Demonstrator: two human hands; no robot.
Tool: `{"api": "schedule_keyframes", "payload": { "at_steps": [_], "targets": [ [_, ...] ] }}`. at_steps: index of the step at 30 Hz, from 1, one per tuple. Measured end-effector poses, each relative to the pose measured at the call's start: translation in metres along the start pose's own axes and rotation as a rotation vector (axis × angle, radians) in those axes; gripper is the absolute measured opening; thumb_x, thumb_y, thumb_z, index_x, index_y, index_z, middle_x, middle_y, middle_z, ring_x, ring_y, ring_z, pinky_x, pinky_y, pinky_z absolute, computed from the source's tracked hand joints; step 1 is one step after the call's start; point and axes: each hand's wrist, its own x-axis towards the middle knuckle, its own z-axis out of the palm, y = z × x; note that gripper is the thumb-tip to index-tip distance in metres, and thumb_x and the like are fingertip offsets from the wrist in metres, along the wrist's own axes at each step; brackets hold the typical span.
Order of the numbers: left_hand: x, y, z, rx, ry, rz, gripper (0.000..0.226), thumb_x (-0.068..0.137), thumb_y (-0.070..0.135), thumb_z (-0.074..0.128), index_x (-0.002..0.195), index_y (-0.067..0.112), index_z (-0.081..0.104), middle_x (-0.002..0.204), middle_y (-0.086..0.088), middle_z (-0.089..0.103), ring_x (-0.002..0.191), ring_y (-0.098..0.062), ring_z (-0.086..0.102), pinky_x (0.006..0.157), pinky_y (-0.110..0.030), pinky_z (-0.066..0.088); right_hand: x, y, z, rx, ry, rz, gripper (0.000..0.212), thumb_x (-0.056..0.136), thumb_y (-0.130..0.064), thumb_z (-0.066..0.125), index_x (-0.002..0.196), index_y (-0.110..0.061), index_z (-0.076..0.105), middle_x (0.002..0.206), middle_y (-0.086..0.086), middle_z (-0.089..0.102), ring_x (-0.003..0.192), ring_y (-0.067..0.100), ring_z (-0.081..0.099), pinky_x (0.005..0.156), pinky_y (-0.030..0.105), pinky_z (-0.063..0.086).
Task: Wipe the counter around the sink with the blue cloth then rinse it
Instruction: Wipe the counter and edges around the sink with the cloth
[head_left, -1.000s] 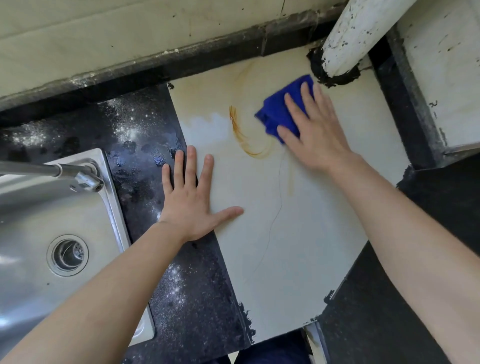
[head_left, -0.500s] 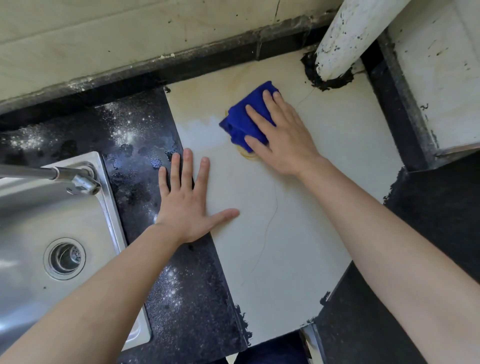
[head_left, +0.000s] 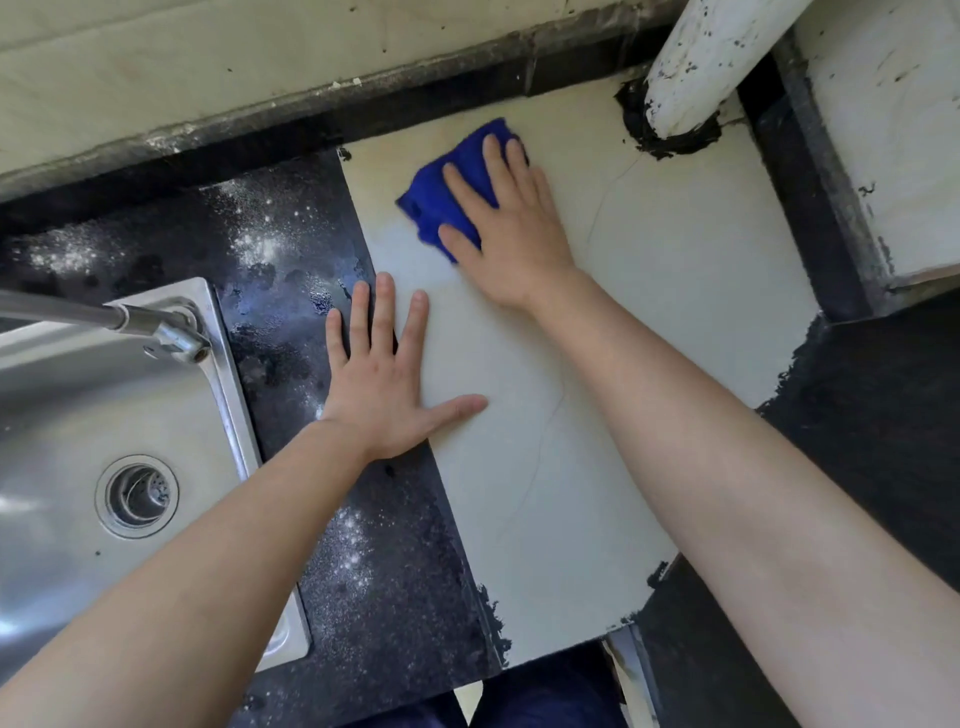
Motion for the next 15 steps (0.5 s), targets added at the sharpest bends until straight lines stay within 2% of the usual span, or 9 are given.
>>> {"api": "schedule_keyframes", "payload": {
  "at_steps": [4,7,9,12,15],
  "targets": [
    [0.0,0.0,0.0,-0.005,0.001,0.011,0.125,0.066,0.101,0.02,0.154,0.025,-0.026,0.16,-0.012,-0.035,0.146,-0.03,-0.035,0.119,-0.056,-0.017,-0.089,0.022,0.019,0.009,-0.017,-0.083,0.065,0.103,-0.056,0.029,0.161,-0.029,0.015,0.168,0.014,-0.002,0.155,0.032,-0.008,0.126,0.043,-0.003],
    [0.0,0.0,0.001,-0.016,0.001,0.014,0.126,0.065,0.102,0.02,0.154,0.024,-0.025,0.16,-0.013,-0.034,0.146,-0.03,-0.035,0.119,-0.056,-0.017,-0.162,0.051,0.027,0.013,-0.061,-0.028,0.065,0.103,-0.056,0.033,0.161,-0.032,0.016,0.169,0.01,-0.005,0.155,0.027,-0.012,0.126,0.042,-0.003],
    [0.0,0.0,0.0,-0.025,-0.002,0.018,0.129,0.064,0.103,0.022,0.154,0.024,-0.024,0.16,-0.013,-0.033,0.146,-0.03,-0.035,0.119,-0.056,-0.018,-0.181,0.069,0.026,0.018,-0.093,0.002,0.066,0.102,-0.059,0.034,0.16,-0.035,0.013,0.169,0.007,-0.008,0.155,0.023,-0.015,0.126,0.042,-0.004],
    [0.0,0.0,0.0,-0.008,-0.01,0.017,0.133,0.061,0.104,0.023,0.154,0.023,-0.026,0.16,-0.013,-0.034,0.146,-0.031,-0.035,0.118,-0.056,-0.018,-0.147,0.081,0.016,0.038,-0.058,0.085,0.068,0.101,-0.062,0.033,0.16,-0.035,0.013,0.169,0.009,-0.009,0.155,0.028,-0.012,0.125,0.043,-0.003],
    [0.0,0.001,0.0,-0.011,-0.007,0.015,0.132,0.061,0.104,0.023,0.153,0.023,-0.027,0.16,-0.013,-0.034,0.146,-0.031,-0.035,0.118,-0.056,-0.019,-0.069,0.074,-0.001,0.067,-0.009,0.255,0.068,0.102,-0.063,0.028,0.161,-0.034,0.009,0.168,0.013,-0.01,0.154,0.033,-0.011,0.124,0.044,-0.004]
  ]
}}
